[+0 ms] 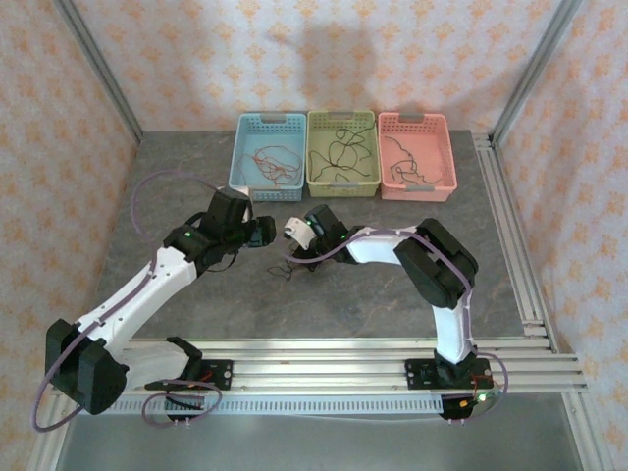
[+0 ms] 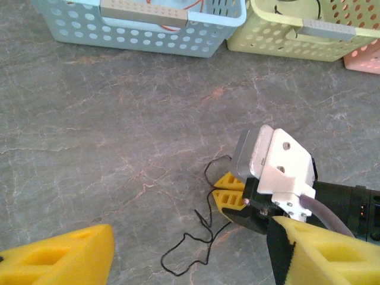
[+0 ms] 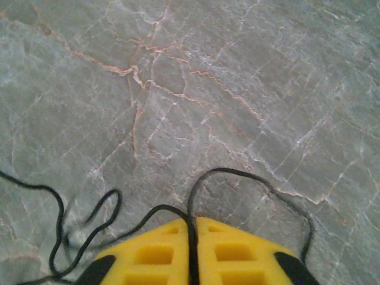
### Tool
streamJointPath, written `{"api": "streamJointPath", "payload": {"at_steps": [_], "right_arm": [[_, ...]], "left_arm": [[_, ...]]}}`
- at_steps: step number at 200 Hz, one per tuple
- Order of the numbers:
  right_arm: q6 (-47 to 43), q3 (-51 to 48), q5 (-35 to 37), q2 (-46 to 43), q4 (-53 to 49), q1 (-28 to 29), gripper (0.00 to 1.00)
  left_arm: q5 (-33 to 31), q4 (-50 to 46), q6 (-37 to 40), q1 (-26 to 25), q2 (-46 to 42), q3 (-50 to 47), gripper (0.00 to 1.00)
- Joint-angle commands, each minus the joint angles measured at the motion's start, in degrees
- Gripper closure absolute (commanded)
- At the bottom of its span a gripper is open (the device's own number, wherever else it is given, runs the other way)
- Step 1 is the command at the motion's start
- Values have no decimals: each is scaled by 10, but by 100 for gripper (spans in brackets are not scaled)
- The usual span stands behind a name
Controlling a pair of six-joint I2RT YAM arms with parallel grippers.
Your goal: Untangle the cables
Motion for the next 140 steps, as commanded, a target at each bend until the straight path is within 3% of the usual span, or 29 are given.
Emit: {"api": "streamJointPath", "payload": {"at_steps": [1,36,70,101,137,140], "right_arm": [[8,-40,17,-56,53,1,100],[93,-64,31,-145,152,-28,100],[134,5,90,-163,148,-87,100],[178,118,124,-95,141,-153,100],[221,321,174,54,70,-201,100],[223,337,178,66,58,-202,96]], "left_arm": [[-42,33,-12,7,-34,-17,30],[-106,52,-13,13,-74,-47,30],[-141,66,-10,24,-108,-71,31],[-148,63,-5,30,-129,-78,30],[-165,64,2,34,-136,-81,30],[-168,67,2,34,-137,-82,30]]}}
